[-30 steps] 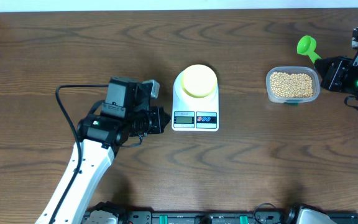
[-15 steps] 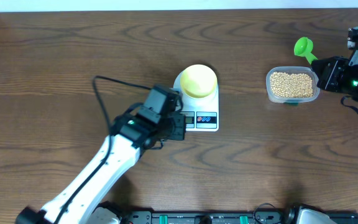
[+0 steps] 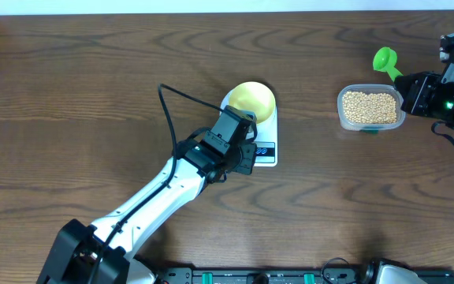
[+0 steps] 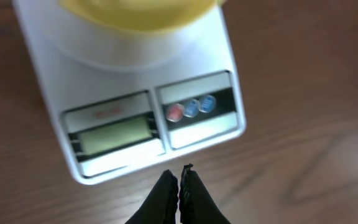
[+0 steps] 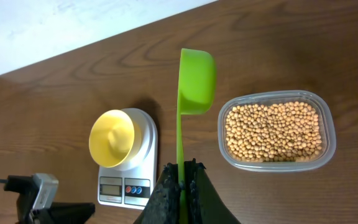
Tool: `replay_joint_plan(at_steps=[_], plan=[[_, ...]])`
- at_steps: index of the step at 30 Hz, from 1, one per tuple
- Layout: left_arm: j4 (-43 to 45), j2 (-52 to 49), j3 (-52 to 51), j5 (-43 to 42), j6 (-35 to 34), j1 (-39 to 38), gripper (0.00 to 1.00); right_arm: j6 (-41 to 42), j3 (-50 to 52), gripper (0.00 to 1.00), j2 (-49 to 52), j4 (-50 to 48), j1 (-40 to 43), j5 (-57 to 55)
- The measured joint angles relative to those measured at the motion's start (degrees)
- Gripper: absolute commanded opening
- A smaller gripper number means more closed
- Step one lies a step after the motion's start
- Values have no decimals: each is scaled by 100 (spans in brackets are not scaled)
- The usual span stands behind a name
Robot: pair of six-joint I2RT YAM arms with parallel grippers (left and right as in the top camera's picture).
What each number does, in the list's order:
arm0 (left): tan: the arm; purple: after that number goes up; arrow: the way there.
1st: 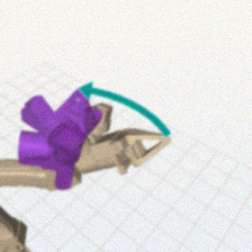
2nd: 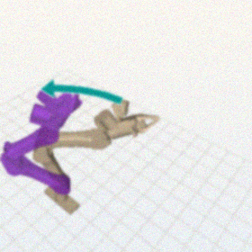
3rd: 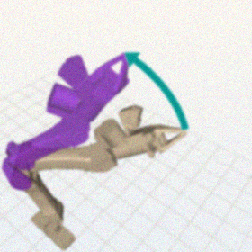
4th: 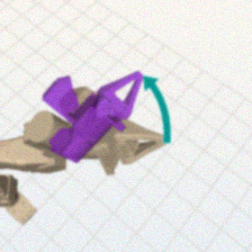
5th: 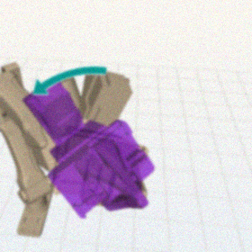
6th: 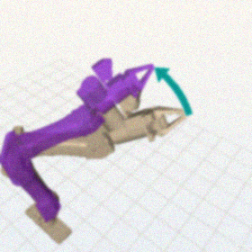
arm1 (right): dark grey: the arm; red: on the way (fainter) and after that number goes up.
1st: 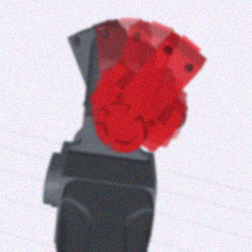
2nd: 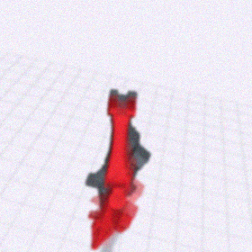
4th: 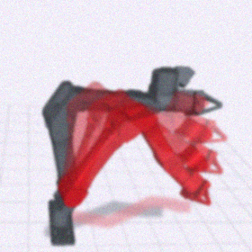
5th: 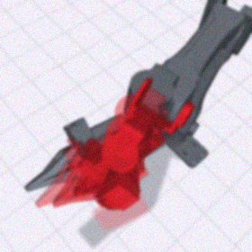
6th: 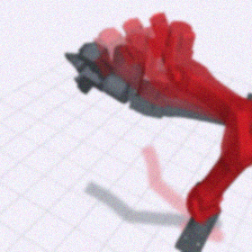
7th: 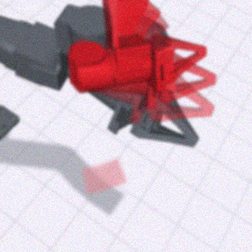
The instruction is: Scoop item into bowl and weigh 50g on scale
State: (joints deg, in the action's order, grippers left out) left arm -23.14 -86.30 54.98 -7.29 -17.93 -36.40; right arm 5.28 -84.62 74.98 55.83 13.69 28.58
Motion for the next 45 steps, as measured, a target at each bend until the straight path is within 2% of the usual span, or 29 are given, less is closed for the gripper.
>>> replay_joint_plan(at_steps=[6,18,22,28,32,35,38,45], plan=[[90,-24,0,428,28,-7,7,0,0,1,0,-2,0,-7],[374,59,0,579,280,-330,7,0,0,1,0,11,0,-109],[264,542,-2,597,297,-330,7,0,0,1,0,103,0,-210],[-518,1622,-7,599,295,-330,7,0,0,1,0,138,0,-269],[-658,1884,-299,601,219,-330,7,0,0,1,0,120,0,-278],[-216,1945,-791,597,111,-330,7,0,0,1,0,107,0,-289],[623,1934,-1209,599,76,-330,7,0,0,1,0,90,0,-291],[1867,1523,-1346,601,57,-330,7,0,0,1,0,76,0,-291]])
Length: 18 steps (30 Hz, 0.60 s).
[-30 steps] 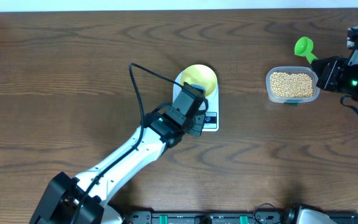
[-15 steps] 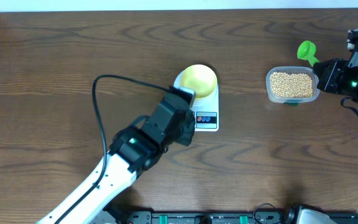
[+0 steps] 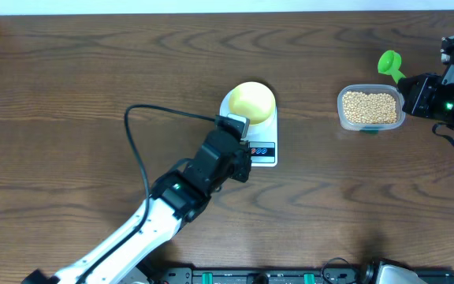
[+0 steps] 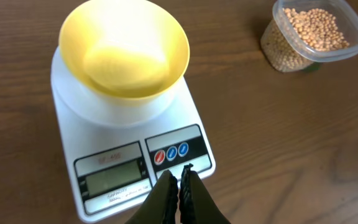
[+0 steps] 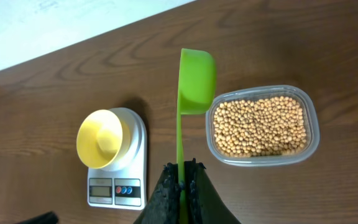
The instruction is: Scoop item into bowl and weigh 50g on scale
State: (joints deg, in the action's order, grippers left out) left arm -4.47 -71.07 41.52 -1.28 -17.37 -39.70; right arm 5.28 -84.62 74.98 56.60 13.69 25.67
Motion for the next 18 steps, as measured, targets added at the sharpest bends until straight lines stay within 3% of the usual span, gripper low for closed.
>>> replay_joint_plan(at_steps=[8,18], plan=[[463,-1038,0,-2,120,0,7,0,0,1,0,-37,0,2],[778,-1650,0,-2,407,0,7,0,0,1,0,-131,0,0]])
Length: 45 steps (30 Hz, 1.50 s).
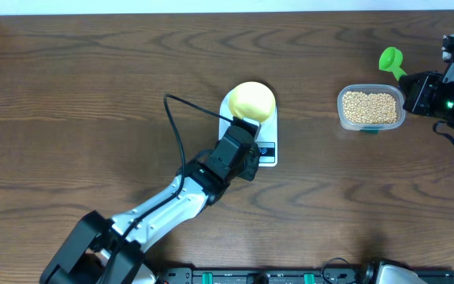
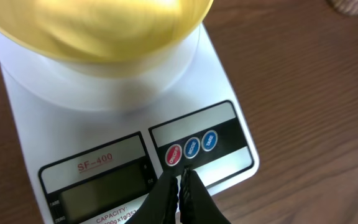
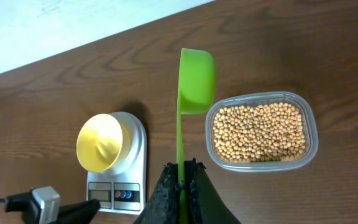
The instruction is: Scoop item into bowl and weigh 50g on scale
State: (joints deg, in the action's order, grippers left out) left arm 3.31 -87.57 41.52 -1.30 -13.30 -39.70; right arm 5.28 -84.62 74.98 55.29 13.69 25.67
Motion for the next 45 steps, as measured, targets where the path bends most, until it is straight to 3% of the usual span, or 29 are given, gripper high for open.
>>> replay_joint_plan(at_steps=[21,45], plan=[[811,-756,-2,-2,26,0,7,0,0,1,0,-52,0,2],[981,-1034,-2,33,184,0,7,0,0,1,0,-74,0,0]])
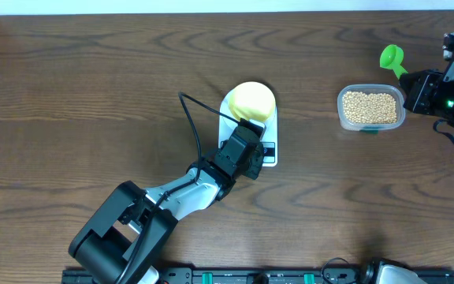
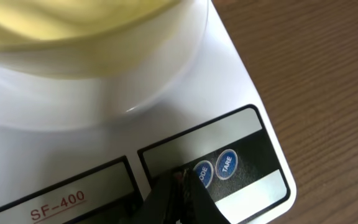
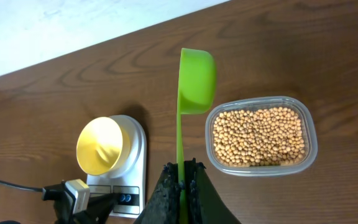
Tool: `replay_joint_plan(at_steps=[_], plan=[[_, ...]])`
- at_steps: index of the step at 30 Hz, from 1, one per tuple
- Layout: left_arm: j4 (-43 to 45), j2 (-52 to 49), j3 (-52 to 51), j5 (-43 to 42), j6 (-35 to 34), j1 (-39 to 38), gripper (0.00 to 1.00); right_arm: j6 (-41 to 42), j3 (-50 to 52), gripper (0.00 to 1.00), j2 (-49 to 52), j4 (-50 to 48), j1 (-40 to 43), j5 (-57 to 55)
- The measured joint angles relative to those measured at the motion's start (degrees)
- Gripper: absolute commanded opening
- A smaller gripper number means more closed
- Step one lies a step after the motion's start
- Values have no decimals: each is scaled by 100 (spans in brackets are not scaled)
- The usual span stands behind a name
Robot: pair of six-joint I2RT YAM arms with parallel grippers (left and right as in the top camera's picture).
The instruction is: Scoop item into bowl and weigh 50g on scale
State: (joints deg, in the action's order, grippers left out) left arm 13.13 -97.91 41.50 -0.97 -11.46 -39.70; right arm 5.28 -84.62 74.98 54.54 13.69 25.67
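A white scale (image 1: 268,156) stands mid-table with an empty yellow bowl (image 1: 251,100) on its platform. My left gripper (image 2: 180,176) is shut, its tips down on the scale's black button panel (image 2: 253,168), covering the spot left of the blue MODE button (image 2: 202,173) and TARE button (image 2: 226,164). My right gripper (image 3: 182,168) is shut on the handle of a green scoop (image 3: 196,78), held empty above the table beside a clear tub of soybeans (image 1: 370,107); the tub (image 3: 260,137) shows in the right wrist view too.
The left arm (image 1: 187,185) lies across the table from the near edge to the scale, with a black cable (image 1: 191,126) looping above it. A pale wall edge (image 3: 55,25) borders the table's far side.
My left gripper has come lower and closer to the scale; its shut tips, then just short of the red button, now cover it. The right gripper with the scoop has barely shifted.
My left gripper, shut, was first low in front of the scale, then higher and back with the whole scale and bowl in view, then close over the buttons, now touching the panel. The right gripper held the empty scoop near the soybean tub throughout.
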Motion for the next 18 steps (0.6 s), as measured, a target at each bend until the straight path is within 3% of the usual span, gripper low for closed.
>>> replay_joint_plan(at_steps=[18], plan=[[-26,0,0,96,101,0,7,0,0,1,0,0,0,0]])
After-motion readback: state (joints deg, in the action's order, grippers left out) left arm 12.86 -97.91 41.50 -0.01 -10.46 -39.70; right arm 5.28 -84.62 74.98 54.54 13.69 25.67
